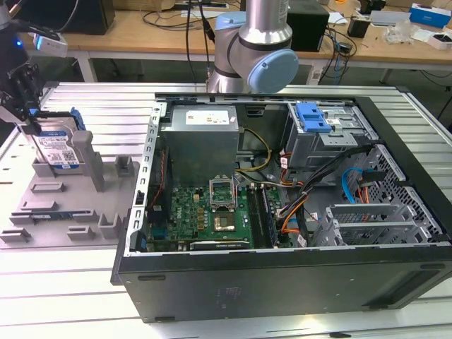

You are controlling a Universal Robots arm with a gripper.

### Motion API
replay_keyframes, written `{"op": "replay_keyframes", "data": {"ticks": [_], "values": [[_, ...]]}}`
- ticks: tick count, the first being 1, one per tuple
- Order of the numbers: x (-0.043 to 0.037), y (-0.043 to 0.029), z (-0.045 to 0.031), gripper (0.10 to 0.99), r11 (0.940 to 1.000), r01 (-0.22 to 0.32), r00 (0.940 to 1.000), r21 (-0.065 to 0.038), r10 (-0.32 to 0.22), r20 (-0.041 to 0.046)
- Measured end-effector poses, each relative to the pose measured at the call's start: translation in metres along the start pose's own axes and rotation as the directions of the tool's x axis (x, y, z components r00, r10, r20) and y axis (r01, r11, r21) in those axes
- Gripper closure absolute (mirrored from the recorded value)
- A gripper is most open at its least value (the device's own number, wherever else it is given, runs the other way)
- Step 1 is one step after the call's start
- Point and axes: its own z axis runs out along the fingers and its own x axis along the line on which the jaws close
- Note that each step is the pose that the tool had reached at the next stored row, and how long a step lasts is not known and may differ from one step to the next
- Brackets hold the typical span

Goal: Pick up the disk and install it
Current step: 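Pick up the disk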

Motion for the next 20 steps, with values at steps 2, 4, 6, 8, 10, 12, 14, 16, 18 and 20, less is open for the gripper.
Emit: {"op": "replay_keyframes", "data": {"ticks": [2, 4, 6, 8, 10, 12, 14, 16, 18, 20], "values": [[0.0, 0.0, 0.0, 0.722, 1.0, 0.0, 1.0, 0.0, 0.0, 0.0], [0.0, 0.0, 0.0, 0.722, 1.0, 0.0, 1.0, 0.0, 0.0, 0.0], [0.0003, 0.0, -0.0037, 0.722, 1.0, 0.0, 1.0, 0.0, 0.0, 0.0004], [0.0007, 0.0, -0.0083, 0.722, 1.0, 0.0, 1.0, 0.0, 0.0, 0.0006], [0.0009, 0.0, -0.0119, 0.722, 1.0, 0.0, 1.0, 0.0, 0.0, 0.0008], [0.0012, 0.0, -0.0166, 0.722, 1.0, 0.0, 1.0, 0.0, 0.0, 0.0008], [0.0015, 0.0, -0.0223, 0.722, 1.0, 0.0, 1.0, 0.0, 0.0, 0.0008], [0.0016, 0.0, -0.0264, 0.722, 1.0, 0.0, 1.0, 0.0, 0.0, 0.0008], [0.0018, 0.0, -0.0307, 0.722, 1.0, 0.0, 1.0, 0.0, 0.0, 0.0009], [0.0019, 0.0, -0.0345, 0.722, 1.0, 0.0, 1.0, 0.0, 0.0, 0.001]]}}
